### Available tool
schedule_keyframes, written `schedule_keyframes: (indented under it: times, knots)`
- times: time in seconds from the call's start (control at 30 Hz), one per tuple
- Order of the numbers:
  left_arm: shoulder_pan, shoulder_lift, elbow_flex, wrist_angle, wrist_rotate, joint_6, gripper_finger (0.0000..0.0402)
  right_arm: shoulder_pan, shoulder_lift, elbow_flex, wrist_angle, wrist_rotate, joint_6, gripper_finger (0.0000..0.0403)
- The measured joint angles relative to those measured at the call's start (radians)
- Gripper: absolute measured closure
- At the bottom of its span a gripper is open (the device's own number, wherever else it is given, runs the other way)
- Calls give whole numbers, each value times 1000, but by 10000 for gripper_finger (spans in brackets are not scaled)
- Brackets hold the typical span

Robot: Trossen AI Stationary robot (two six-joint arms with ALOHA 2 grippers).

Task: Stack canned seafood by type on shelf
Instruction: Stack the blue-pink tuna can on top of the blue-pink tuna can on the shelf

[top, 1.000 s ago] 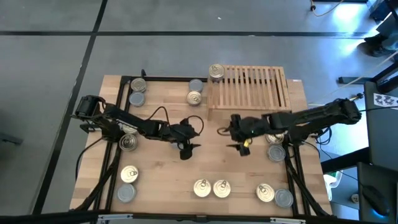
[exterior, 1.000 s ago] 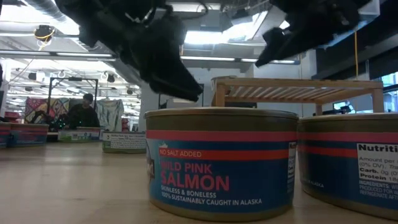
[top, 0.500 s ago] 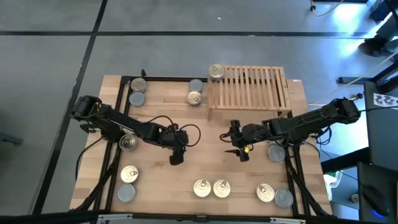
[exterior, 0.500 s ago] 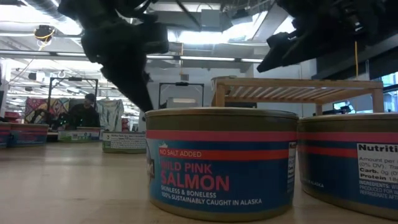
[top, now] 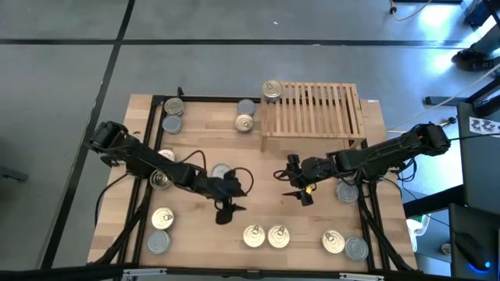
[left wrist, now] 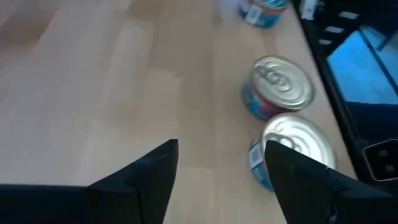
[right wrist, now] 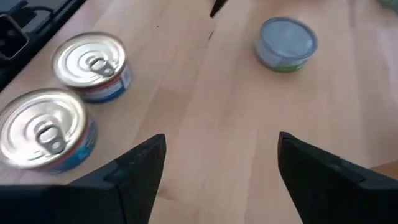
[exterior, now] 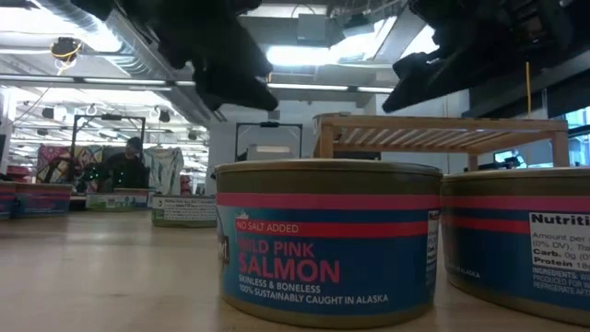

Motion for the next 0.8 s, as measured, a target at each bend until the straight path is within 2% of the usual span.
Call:
schedule_keyframes:
  times: [0.2,0.4,0.57,0.8]
  knots:
    - [-54,125,2,173,1,18,163,0,53,0,-1,-36,0,104]
    - [-97,252,109,191,0,-7,163,0,84,0,2,-37,0,104]
    - [-109,326,174,104,0,-17,163,0,88,0,12,-68,3,104]
    - [-87,323,185,-48,-23,-37,163,40,88,0,61,-69,20,104]
